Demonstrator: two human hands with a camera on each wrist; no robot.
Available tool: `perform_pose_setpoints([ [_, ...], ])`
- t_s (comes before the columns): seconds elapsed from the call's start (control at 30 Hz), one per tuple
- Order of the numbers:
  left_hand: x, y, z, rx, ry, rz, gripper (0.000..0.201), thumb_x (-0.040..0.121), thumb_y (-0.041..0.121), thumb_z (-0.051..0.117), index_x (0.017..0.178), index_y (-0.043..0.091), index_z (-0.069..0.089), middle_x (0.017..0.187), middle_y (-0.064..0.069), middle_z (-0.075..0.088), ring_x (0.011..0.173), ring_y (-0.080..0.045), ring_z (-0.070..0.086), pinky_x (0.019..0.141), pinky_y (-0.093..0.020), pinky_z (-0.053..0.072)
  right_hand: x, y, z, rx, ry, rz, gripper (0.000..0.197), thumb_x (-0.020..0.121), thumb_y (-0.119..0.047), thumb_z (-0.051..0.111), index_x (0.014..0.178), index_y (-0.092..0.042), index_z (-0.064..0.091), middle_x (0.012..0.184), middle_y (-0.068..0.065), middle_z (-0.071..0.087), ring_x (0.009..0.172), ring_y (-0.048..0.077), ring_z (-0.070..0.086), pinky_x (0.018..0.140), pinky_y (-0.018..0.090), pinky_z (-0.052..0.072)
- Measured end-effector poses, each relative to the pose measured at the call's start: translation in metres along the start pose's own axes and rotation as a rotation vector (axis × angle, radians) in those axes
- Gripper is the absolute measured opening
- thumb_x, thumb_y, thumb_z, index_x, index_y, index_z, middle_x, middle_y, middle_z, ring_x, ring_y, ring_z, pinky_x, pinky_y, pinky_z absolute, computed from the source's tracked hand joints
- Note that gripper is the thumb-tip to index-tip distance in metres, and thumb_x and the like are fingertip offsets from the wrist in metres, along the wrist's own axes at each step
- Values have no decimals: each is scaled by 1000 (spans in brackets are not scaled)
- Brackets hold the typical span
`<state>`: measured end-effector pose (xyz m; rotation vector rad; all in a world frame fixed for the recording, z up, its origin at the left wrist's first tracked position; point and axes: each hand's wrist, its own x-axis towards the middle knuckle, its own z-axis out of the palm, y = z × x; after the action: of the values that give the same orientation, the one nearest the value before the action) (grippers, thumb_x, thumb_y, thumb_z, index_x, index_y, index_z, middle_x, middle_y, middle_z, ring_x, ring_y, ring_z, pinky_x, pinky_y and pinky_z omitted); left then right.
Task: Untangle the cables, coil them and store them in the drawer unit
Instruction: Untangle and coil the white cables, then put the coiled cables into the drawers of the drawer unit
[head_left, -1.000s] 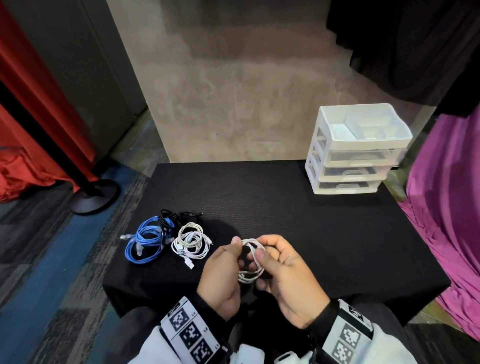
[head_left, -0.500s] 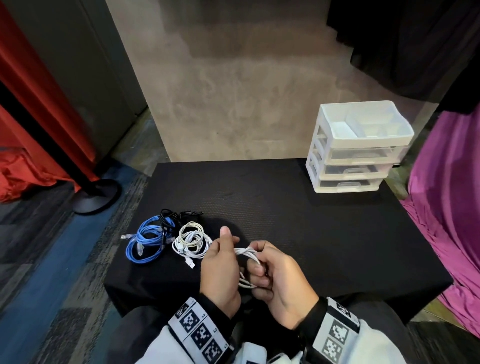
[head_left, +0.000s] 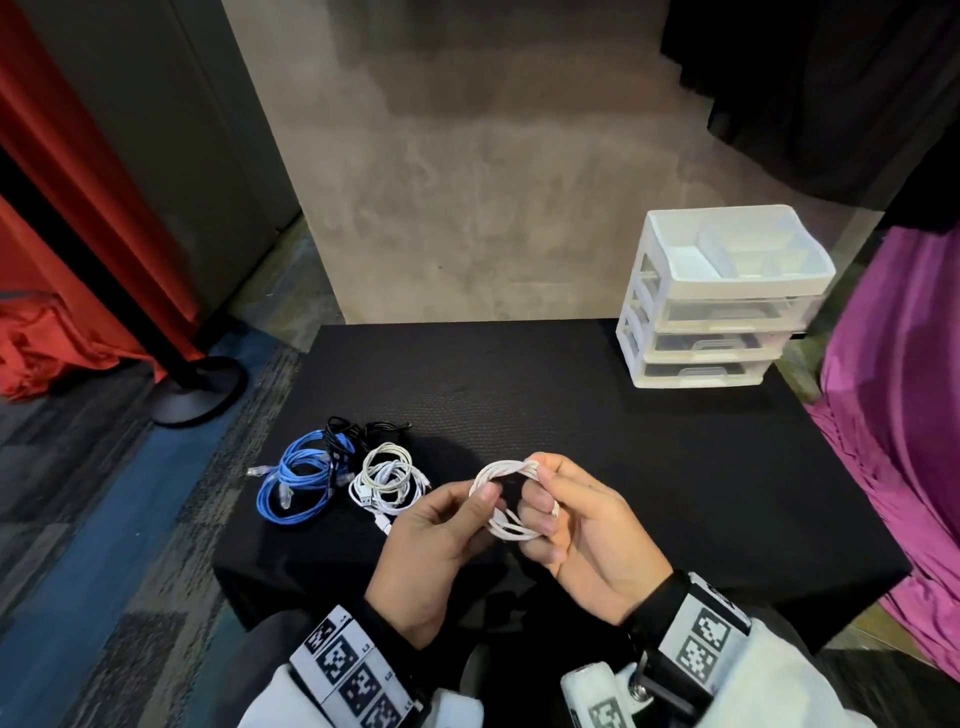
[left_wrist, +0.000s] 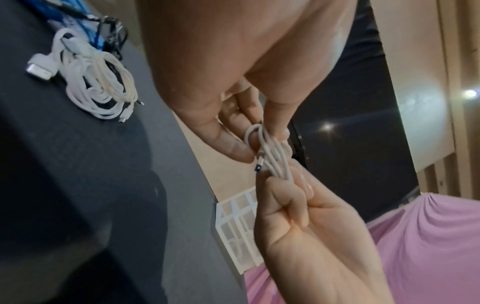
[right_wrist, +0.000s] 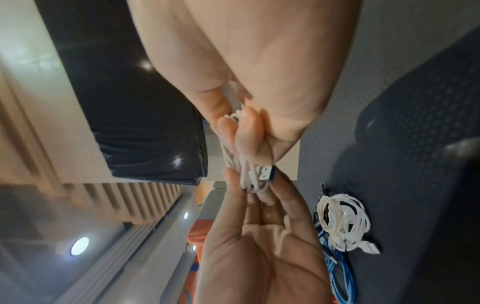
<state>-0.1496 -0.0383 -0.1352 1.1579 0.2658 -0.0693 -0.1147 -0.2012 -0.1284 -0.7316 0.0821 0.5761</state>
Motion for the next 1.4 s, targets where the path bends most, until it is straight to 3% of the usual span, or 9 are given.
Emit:
perform_pose_setpoints([
  [0.17,6,-12,-13,51,33,-72,20,93,19,69,99,-1,73,94,-17,71,90,-24,68,88,-38,59,11,7,-14,-120,16,39,14,102,-13,59,115,-8,58,82,8,58,65,15,54,48,25,36],
  [0.33,34,-5,-46,403,291,69,12,94,22,74,88,11,75,75,-1,70,74,-17,65,72,-35,59,25,19,-41,-458,128,36,28,101,-19,65,129,-16,63,113,9,67,97,17,65,72,36,57],
  [0.43,66,6,-81,592,418,113,23,86,45,77,84,21,76,73,2,73,75,-26,71,81,-45,62,32,26,-63,-735,198,7,15,103,-15,62,117,-18,68,104,6,65,91,10,65,72,31,55],
  [0.53,90,13,-106,821,476,61,39,75,64,75,90,29,70,80,4,76,76,-19,74,81,-47,62,36,30,-81,-923,267,-41,12,103,-12,60,106,-20,69,91,2,63,81,8,62,66,30,52],
  [0.63,98,17,-114,1024,508,-10,46,81,64,74,100,23,64,90,5,73,82,-13,69,79,-33,54,38,28,-95,-1068,309,-113,11,101,-14,63,98,-23,70,82,-4,62,74,11,57,66,35,52],
  [0.83,100,20,-118,1139,472,-2,43,83,59,74,104,23,64,90,7,70,85,-13,68,75,-32,49,43,12,-127,-1229,338,-185,17,98,-23,66,89,-36,71,77,-16,69,67,2,59,75,39,58],
  [1.07,92,22,-73,1135,495,331,22,93,34,71,111,23,67,113,1,51,77,-3,58,82,-26,43,63,-53,-152,-1016,482,-224,14,102,-17,61,93,-16,73,88,3,69,79,15,63,61,30,52],
  [1.23,108,24,-6,1056,278,509,16,95,27,69,110,23,68,111,4,55,85,-2,63,89,-28,52,85,-106,-181,-810,644,-267,14,102,-19,63,91,-19,72,93,3,68,87,15,63,62,29,53],
  [1.4,136,40,92,1046,-3,658,13,96,23,65,107,30,66,110,13,57,83,-4,64,79,-17,50,100,-151,-202,-426,674,-300,6,103,-20,63,97,-21,65,103,3,64,99,18,62,65,30,55],
])
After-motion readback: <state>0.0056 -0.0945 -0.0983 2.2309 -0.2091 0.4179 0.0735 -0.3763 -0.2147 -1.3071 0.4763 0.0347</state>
